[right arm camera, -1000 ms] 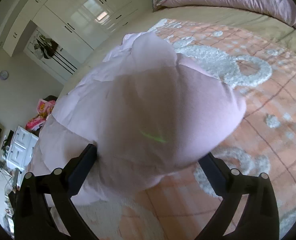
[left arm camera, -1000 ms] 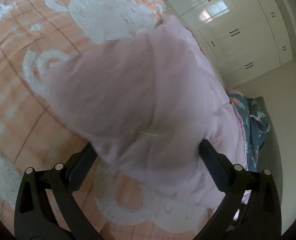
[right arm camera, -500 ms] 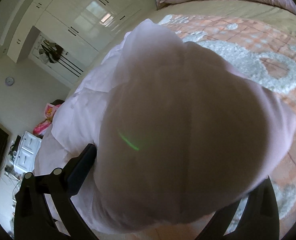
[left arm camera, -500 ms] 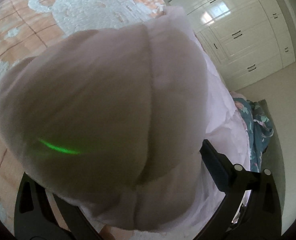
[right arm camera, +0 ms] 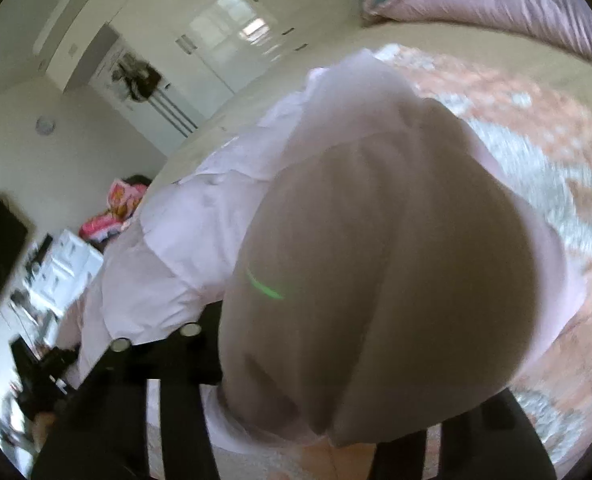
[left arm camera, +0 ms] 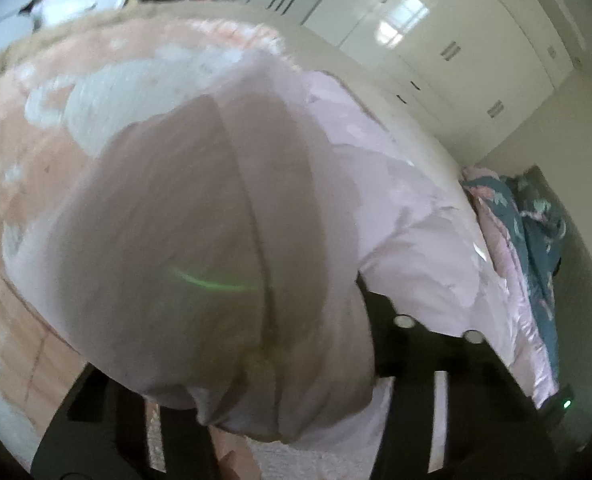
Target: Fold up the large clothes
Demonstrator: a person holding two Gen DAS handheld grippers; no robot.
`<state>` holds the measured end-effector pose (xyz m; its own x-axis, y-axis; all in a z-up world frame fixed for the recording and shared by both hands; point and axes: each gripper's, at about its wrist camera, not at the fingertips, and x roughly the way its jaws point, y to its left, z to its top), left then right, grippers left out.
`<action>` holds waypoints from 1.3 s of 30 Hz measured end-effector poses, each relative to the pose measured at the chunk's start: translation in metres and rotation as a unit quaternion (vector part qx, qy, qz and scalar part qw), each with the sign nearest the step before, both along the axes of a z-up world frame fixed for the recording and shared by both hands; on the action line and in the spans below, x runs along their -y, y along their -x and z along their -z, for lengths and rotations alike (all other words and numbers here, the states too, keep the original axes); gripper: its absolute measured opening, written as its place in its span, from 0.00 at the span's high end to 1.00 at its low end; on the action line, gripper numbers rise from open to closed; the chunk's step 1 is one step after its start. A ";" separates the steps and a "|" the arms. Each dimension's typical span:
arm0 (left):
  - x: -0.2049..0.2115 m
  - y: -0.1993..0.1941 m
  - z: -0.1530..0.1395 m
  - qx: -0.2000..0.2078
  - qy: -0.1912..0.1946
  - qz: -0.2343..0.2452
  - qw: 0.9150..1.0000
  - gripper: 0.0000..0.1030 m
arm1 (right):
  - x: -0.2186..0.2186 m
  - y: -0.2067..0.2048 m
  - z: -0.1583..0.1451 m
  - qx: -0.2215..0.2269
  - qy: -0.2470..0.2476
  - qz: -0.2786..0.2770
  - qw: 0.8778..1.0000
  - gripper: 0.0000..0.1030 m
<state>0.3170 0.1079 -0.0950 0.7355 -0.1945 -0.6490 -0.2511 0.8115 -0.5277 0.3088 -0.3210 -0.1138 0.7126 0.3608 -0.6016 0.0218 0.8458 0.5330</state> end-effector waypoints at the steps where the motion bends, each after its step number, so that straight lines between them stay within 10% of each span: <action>1: 0.001 -0.002 -0.003 0.001 -0.006 0.004 1.000 0.67 | -0.003 0.001 -0.005 0.003 0.012 -0.006 1.000 0.61; 22: -0.001 0.056 -0.092 0.054 -0.076 0.067 0.993 0.75 | -0.050 0.077 -0.127 0.122 0.164 -0.114 0.972 0.70; 39: -0.014 0.149 -0.084 0.038 -0.081 0.077 0.993 0.75 | -0.057 0.182 -0.128 0.112 0.165 -0.121 0.972 0.70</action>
<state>0.1677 0.1215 -0.0108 0.7526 -0.2055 -0.6256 -0.0823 0.9133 -0.3989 0.1267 -0.2642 0.0138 0.7569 0.3475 -0.5535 -0.2843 0.9377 0.1999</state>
